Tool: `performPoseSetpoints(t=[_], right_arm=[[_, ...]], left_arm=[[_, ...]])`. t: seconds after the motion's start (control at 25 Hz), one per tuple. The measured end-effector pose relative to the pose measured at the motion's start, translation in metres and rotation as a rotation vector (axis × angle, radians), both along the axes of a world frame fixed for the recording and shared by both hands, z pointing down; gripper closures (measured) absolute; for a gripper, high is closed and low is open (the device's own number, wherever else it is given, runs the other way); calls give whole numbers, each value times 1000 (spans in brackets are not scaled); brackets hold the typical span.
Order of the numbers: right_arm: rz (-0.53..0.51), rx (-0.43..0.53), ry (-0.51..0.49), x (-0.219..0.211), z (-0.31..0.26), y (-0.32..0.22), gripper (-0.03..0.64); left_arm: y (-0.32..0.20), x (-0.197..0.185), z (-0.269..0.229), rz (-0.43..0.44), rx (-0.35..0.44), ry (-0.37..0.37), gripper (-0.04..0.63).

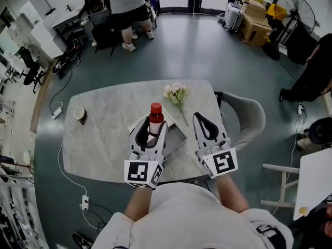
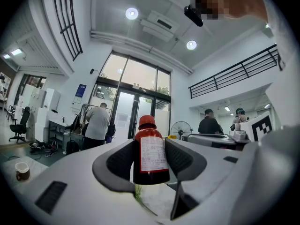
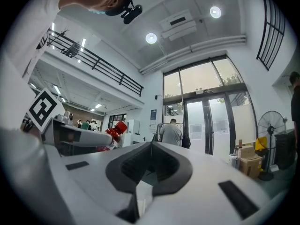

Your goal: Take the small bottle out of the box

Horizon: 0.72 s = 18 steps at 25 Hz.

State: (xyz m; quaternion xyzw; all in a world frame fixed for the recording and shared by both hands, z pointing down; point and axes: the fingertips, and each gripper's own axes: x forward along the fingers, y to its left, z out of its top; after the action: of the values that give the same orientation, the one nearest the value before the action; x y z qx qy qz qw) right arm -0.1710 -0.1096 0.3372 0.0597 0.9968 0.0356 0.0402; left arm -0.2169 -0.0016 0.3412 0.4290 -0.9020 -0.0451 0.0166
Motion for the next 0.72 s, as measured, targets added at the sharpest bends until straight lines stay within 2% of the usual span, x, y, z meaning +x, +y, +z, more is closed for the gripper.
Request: performPoseSetpoints(t=[0.72], right_arm=[[23,15,3,6,0,-8,591]], left_arm=[[-4,4,-3,3,15,-9,372]])
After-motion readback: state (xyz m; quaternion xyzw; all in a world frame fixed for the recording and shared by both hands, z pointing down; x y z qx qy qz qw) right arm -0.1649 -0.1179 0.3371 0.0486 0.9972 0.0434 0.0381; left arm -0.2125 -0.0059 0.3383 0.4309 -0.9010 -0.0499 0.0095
